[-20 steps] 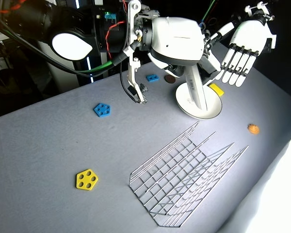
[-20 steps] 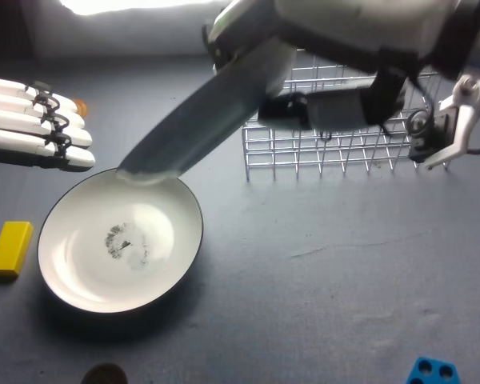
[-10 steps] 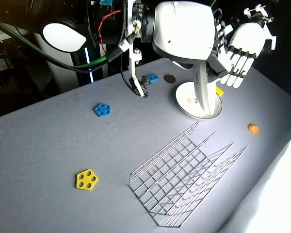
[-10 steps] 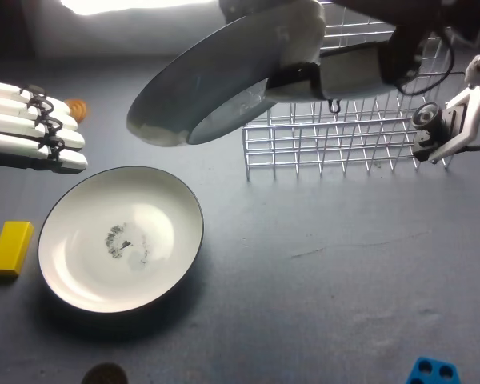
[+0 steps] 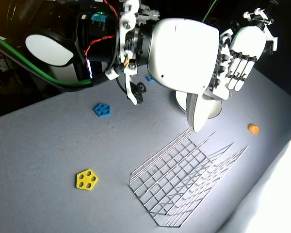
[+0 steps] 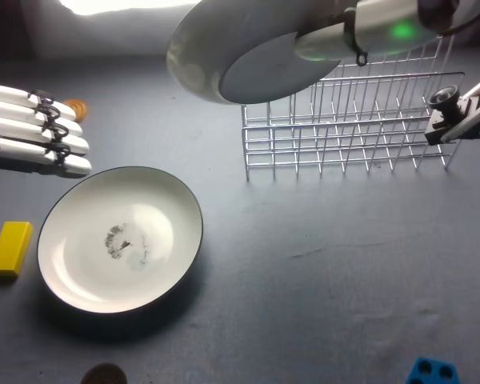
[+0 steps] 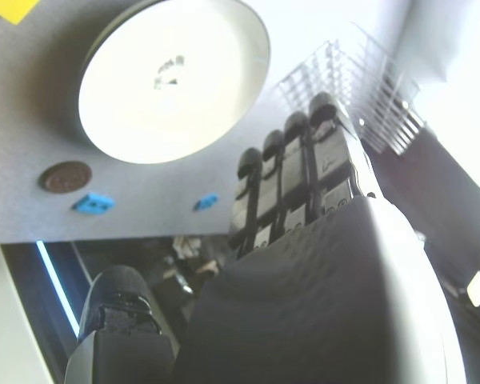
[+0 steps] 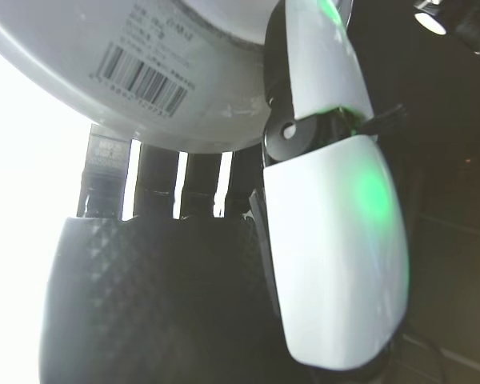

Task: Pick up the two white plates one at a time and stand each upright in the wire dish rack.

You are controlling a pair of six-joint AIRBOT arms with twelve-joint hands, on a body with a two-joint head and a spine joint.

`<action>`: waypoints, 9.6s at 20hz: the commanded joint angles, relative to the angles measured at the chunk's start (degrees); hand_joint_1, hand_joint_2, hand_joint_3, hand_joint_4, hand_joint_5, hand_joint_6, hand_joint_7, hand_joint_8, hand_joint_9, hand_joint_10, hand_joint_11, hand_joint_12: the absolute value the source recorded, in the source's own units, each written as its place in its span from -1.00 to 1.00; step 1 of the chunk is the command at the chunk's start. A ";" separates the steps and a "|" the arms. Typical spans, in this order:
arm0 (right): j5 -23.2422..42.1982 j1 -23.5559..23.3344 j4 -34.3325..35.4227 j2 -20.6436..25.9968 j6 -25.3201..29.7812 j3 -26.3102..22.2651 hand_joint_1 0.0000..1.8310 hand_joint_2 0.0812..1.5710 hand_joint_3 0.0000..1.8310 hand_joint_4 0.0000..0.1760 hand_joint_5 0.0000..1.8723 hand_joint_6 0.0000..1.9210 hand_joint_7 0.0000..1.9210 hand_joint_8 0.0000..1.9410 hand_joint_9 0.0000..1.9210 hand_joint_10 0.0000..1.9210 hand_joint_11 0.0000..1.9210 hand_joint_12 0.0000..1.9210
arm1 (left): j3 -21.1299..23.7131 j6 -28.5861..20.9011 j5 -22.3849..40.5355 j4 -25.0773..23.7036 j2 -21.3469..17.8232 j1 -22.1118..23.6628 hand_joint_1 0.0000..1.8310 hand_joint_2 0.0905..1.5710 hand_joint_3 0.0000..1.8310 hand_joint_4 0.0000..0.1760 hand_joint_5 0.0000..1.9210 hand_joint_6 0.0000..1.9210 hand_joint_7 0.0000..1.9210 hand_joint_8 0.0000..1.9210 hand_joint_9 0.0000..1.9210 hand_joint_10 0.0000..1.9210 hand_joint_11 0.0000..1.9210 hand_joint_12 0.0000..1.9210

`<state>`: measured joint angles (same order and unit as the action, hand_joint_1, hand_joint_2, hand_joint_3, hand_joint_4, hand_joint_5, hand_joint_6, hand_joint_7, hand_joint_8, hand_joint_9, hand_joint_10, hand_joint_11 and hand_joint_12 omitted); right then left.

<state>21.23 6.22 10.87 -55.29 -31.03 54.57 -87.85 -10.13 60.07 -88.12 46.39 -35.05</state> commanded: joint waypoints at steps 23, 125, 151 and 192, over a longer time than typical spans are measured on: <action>-2.39 -4.92 0.36 1.51 11.63 11.23 0.49 0.41 -1.00 -1.00 -0.02 0.14 -0.05 0.02 -0.09 0.29 -0.35 0.29 | 2.27 -0.81 0.83 1.79 1.73 -3.80 -1.00 0.30 -1.00 -1.00 -0.89 -0.99 -0.92 -0.99 -0.95 -0.99 -0.96 -0.88; -1.42 -2.59 -23.55 -6.59 5.35 11.56 0.05 0.42 -1.00 -1.00 -0.73 -0.98 -0.73 -1.00 -0.80 -0.95 -1.00 -0.42 | 0.46 2.53 -10.17 -1.70 5.34 -11.55 -1.00 0.30 -1.00 -1.00 -0.91 -1.00 -0.94 -1.00 -0.96 -1.00 -1.00 -0.82; 8.17 12.76 -6.50 -25.63 -53.17 5.95 0.33 0.11 -1.00 -1.00 -1.00 -1.00 -1.00 -1.00 -1.00 -1.00 -1.00 -1.00 | -0.90 -2.28 -10.39 3.50 8.46 -24.41 -1.00 0.29 -1.00 -1.00 -0.89 -1.00 -0.93 -1.00 -0.95 -1.00 -1.00 -0.83; 13.76 17.36 -5.25 -40.16 -52.73 22.94 0.34 0.38 -1.00 -0.84 0.05 0.06 0.05 -0.04 -0.02 -0.26 -0.35 0.42 | -2.58 -4.97 -9.10 4.49 9.58 -24.08 -1.00 0.30 -1.00 -1.00 -0.88 -1.00 -0.92 -1.00 -0.95 -1.00 -0.99 -0.83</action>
<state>29.91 23.53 5.32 -95.77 -84.12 77.80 -90.70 -15.11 51.11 -80.75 54.17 -58.65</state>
